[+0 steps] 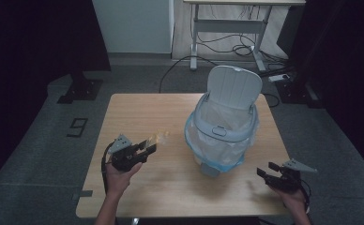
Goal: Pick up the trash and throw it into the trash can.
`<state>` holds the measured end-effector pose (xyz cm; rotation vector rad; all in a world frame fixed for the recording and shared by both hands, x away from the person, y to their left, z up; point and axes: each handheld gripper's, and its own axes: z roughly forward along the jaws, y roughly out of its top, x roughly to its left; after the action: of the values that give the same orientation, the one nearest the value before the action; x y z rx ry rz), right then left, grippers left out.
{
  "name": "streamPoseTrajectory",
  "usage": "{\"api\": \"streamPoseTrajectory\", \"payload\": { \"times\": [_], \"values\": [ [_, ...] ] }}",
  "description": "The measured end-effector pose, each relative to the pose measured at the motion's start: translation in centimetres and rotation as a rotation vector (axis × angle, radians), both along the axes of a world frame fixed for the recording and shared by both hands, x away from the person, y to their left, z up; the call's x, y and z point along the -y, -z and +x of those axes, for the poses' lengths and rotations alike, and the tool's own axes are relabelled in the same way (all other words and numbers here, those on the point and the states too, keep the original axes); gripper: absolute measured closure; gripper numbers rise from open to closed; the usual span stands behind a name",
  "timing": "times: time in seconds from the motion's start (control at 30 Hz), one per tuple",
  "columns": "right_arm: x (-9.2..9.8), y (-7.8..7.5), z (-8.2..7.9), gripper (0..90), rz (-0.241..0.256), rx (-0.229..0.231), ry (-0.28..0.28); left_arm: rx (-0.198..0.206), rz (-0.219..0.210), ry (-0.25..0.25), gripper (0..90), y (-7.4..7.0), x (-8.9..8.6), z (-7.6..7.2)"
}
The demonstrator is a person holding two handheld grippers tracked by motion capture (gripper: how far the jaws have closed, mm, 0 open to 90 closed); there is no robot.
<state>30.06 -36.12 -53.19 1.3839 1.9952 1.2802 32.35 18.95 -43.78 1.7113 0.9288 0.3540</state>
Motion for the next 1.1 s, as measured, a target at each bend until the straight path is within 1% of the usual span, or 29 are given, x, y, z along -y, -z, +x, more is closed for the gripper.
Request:
{"api": "streamPoseTrajectory", "payload": {
  "times": [0.2,0.3,0.5,0.63,0.73,0.8,1.0,1.1],
  "values": [
    [-0.2,0.2,0.1,30.1,-0.011,-0.01,-0.006,0.018,-0.002,0.007,62.8,-0.7,0.0,-0.3],
    [-0.2,0.2,0.0,30.0,-0.009,-0.01,-0.003,0.034,0.0,0.016,62.8,-1.3,0.1,-0.5],
    [-0.1,0.3,0.0,30.0,-0.004,-0.013,0.003,0.049,0.006,0.03,62.8,-2.0,0.4,-0.7],
    [0.0,0.2,-0.1,30.0,0.004,-0.012,0.007,0.056,-0.012,0.037,62.8,-2.6,0.4,-0.9],
    [0.1,0.2,-0.1,30.1,0.006,-0.011,0.008,0.069,-0.025,0.045,62.9,-3.3,0.6,-1.0],
    [0.1,0.3,-0.1,30.0,0.006,-0.011,0.008,0.079,-0.02,0.051,62.9,-3.7,0.8,-1.1],
    [0.0,0.3,0.0,30.0,0.004,-0.014,0.009,0.098,-0.034,0.079,62.9,-5.3,1.5,-1.0],
    [0.1,0.3,0.0,30.1,0.006,-0.014,0.01,0.107,-0.028,0.088,62.9,-6.0,2.0,-0.9]
  ]
}}
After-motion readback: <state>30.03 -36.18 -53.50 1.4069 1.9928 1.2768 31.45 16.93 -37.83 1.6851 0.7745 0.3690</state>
